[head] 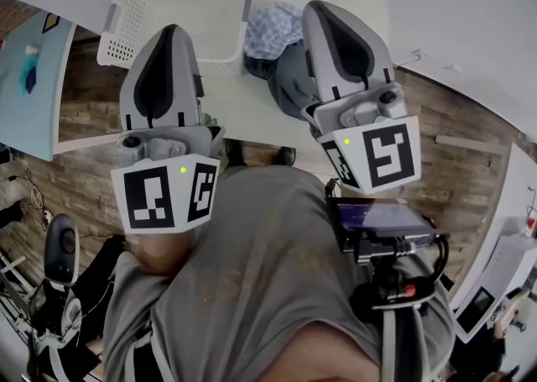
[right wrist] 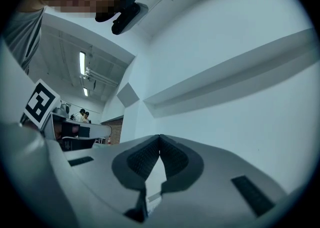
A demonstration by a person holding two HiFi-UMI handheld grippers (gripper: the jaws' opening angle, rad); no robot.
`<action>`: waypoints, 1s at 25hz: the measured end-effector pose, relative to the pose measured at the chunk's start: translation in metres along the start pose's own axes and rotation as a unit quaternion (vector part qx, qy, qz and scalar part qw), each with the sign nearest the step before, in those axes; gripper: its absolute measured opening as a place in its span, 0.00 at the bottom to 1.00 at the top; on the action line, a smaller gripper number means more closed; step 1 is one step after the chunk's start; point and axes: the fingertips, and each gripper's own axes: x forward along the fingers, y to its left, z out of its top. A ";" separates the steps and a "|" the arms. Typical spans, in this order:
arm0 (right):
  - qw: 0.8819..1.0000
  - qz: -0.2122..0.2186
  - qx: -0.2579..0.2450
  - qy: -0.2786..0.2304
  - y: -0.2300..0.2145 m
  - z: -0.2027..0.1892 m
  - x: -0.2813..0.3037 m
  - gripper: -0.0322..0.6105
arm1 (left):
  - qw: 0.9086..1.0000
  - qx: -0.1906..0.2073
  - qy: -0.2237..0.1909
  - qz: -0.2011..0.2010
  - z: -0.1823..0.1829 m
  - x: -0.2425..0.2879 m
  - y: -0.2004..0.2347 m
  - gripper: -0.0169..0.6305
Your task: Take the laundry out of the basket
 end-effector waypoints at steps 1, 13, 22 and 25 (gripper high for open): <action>1.000 -0.001 -0.002 -0.003 0.003 0.002 0.003 0.06 | 1.000 0.000 -0.003 -0.002 0.002 0.000 0.003 0.04; 0.999 -0.024 -0.019 -0.008 0.022 0.006 0.013 0.06 | 1.000 -0.011 -0.008 -0.029 0.004 -0.007 0.026 0.04; 0.999 -0.028 -0.023 -0.003 0.028 0.007 0.010 0.06 | 0.999 -0.018 0.001 -0.034 -0.002 -0.011 0.028 0.04; 0.999 -0.028 -0.024 -0.002 0.028 0.008 0.008 0.06 | 0.999 -0.020 0.003 -0.035 -0.003 -0.012 0.027 0.04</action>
